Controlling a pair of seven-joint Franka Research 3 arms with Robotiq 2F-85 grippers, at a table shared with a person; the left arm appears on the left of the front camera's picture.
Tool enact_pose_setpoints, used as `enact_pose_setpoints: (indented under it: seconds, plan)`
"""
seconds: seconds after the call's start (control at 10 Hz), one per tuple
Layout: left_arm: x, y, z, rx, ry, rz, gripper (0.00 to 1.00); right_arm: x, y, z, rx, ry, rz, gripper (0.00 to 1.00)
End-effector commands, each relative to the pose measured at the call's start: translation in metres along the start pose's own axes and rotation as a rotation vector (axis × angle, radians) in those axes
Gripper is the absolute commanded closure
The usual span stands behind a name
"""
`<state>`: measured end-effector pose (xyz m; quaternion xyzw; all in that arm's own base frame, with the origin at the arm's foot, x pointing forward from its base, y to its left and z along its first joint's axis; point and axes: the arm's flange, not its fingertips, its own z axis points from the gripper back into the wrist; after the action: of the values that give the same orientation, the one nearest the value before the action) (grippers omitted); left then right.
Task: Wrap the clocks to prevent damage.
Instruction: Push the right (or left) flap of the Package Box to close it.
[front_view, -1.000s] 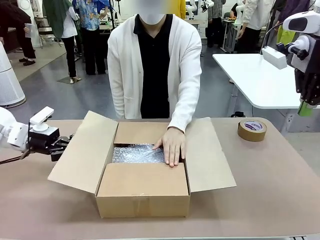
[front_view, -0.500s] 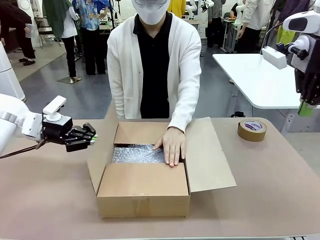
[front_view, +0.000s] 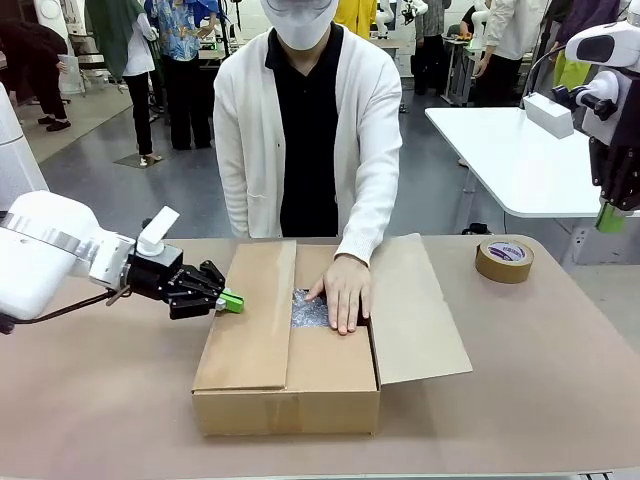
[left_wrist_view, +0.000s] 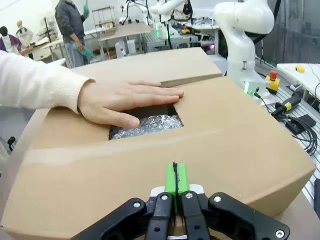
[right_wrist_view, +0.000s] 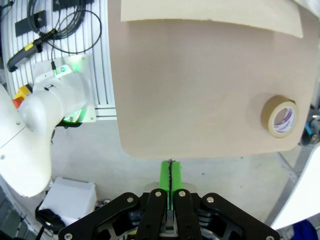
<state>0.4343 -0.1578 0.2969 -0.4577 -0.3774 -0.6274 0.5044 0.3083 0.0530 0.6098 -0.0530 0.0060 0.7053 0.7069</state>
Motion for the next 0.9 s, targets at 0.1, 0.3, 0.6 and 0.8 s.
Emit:
enact_pose_setpoints:
  seconds: [0.1, 0.3, 0.6, 0.8]
  plan:
    - [-0.014, 0.005, -0.010, 0.066, 0.082, 0.014, 1.00, -0.002, -0.001, 0.000, -0.003, -0.005, 0.010, 0.99]
    - [-0.015, 0.002, -0.010, 0.086, 0.113, 0.009, 1.00, -0.002, -0.001, 0.000, -0.003, -0.005, 0.010, 0.99]
    - [0.002, 0.002, 0.000, 0.013, 0.023, 0.015, 1.00, -0.002, -0.001, 0.000, -0.003, -0.005, 0.010, 0.99]
    - [0.002, 0.002, 0.000, 0.013, 0.023, 0.015, 1.00, -0.002, -0.001, 0.000, -0.003, -0.005, 0.010, 0.99]
